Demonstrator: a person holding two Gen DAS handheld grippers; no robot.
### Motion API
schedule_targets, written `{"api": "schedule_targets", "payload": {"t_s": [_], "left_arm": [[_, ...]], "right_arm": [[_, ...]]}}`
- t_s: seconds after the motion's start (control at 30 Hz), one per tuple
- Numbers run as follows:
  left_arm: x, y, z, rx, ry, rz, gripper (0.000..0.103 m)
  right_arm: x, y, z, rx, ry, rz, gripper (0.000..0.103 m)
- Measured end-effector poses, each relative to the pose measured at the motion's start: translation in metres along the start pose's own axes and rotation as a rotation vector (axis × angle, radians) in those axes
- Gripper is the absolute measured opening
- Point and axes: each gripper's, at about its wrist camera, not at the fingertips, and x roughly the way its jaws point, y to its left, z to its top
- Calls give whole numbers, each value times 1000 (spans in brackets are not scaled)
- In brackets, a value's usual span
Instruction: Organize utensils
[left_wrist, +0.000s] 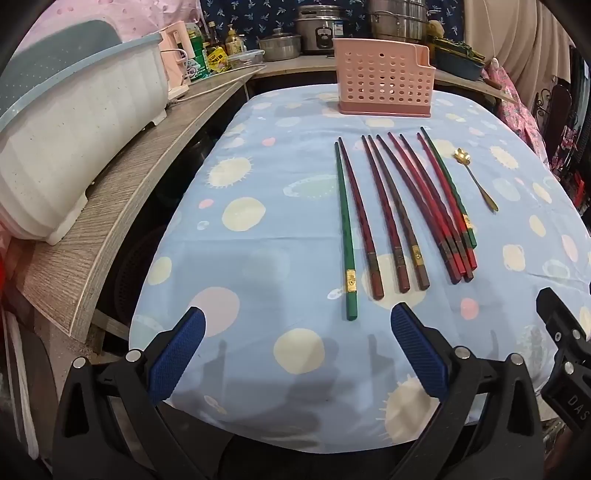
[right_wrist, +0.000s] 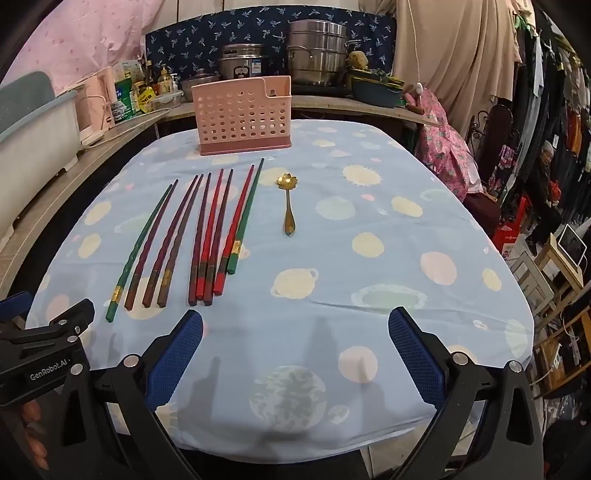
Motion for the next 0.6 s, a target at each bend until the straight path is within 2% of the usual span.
{"api": "schedule_targets", "payload": {"t_s": [0.27,0.3,0.6], "left_arm": [[-2,-3,-2,-18,2,14,96],[1,3,-1,-17,5,-12,96],[1,6,-1,-25,5,-12,96]], "right_arm": [[-5,-3,-2,-3,-7,5,96],[-4,-3,-2,-5,-6,6,96],[-6,2,-2,-11,-10,3,96]]}}
